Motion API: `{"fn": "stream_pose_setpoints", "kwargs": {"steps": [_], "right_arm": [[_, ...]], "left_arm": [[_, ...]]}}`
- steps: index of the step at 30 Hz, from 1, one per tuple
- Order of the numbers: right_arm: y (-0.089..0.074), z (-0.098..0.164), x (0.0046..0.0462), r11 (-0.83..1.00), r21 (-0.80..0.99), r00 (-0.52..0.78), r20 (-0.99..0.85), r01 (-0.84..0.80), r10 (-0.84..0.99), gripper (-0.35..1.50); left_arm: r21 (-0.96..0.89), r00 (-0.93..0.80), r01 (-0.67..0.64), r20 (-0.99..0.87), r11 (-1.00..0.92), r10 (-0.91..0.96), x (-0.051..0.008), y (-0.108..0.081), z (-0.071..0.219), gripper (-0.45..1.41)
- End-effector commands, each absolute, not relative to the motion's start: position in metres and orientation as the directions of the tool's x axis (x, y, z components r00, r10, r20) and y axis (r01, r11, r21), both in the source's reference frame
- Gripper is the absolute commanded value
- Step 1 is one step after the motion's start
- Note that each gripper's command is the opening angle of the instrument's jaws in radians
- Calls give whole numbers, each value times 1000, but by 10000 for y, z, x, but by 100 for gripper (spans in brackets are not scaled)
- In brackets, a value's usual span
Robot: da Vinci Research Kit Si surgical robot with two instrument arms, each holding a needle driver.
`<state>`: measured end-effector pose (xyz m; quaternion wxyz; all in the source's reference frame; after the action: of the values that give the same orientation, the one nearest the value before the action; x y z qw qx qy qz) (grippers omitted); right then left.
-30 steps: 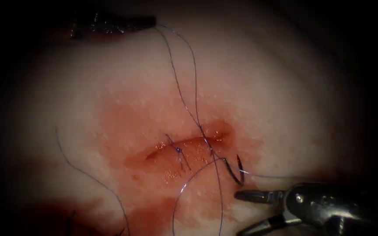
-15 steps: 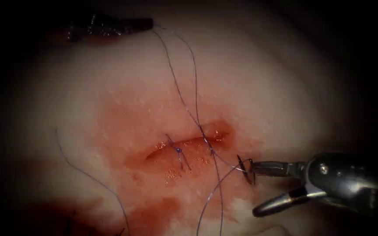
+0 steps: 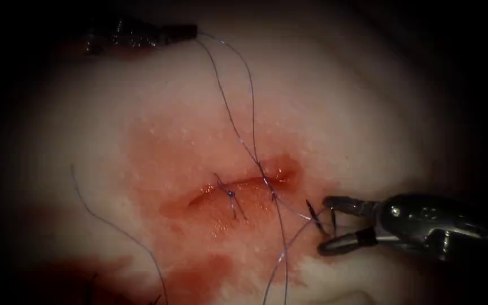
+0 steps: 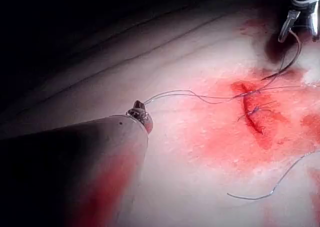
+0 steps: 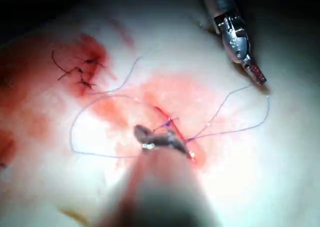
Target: Wound Closure
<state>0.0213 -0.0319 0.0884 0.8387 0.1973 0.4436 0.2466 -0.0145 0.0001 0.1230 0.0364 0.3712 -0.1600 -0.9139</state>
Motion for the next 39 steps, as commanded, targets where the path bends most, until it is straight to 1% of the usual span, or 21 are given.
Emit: {"fn": "stream_pose_setpoints", "kwargs": {"steps": [1,5,7,8,9,10,11,12,13,18,28,29,31,33,34,35,39], "right_arm": [[-319,892,224,800,550,483,-648,-240,589,135],[-326,904,234,795,557,492,-636,-241,594,133],[-327,907,232,793,558,496,-631,-244,596,133],[-327,907,230,790,561,500,-625,-246,599,130],[-328,907,226,776,592,512,-607,-218,607,101],[-330,906,225,766,616,518,-602,-183,608,59],[-332,906,224,755,640,526,-596,-144,606,9],[-332,906,224,755,640,526,-596,-144,606,9],[-336,903,222,737,667,532,-586,-112,611,-35],[-348,872,213,697,711,536,-553,-97,638,-35],[-342,710,188,609,789,453,-574,83,682,-35],[-336,694,185,602,791,436,-581,106,687,-35],[-314,649,173,577,796,362,-600,182,714,-35],[-308,641,170,574,795,347,-604,194,718,-35],[-294,625,165,570,793,300,-610,217,734,-35],[-294,625,165,570,793,300,-610,217,734,-35],[-254,599,147,588,780,177,-623,215,762,-35]], "left_arm": [[321,-720,-52,-668,-946,-187,-151,4,1236,-45],[321,-720,-52,-668,-946,-187,-151,4,1236,-45],[321,-720,-52,-668,-946,-187,-151,4,1236,-45],[321,-720,-52,-668,-946,-187,-151,4,1236,-45],[321,-721,-52,-668,-946,-187,-151,4,1236,-45],[321,-721,-52,-668,-946,-187,-151,4,1236,-45],[321,-721,-52,-667,-946,-187,-151,4,1236,-45],[321,-721,-52,-667,-946,-187,-151,4,1236,-45],[321,-721,-52,-667,-946,-187,-151,4,1236,-45],[321,-721,-52,-667,-946,-187,-151,4,1236,-45],[321,-720,-49,-668,-946,-189,-154,1,1238,-45],[321,-720,-50,-668,-946,-189,-154,1,1239,-45],[320,-720,-47,-668,-946,-190,-155,0,1240,-45],[320,-720,-47,-668,-946,-190,-155,0,1240,-45],[320,-720,-47,-667,-946,-190,-155,0,1240,-45],[320,-720,-47,-667,-946,-190,-155,0,1240,-45],[320,-721,-45,-666,-946,-191,-156,-1,1241,-45]]}}
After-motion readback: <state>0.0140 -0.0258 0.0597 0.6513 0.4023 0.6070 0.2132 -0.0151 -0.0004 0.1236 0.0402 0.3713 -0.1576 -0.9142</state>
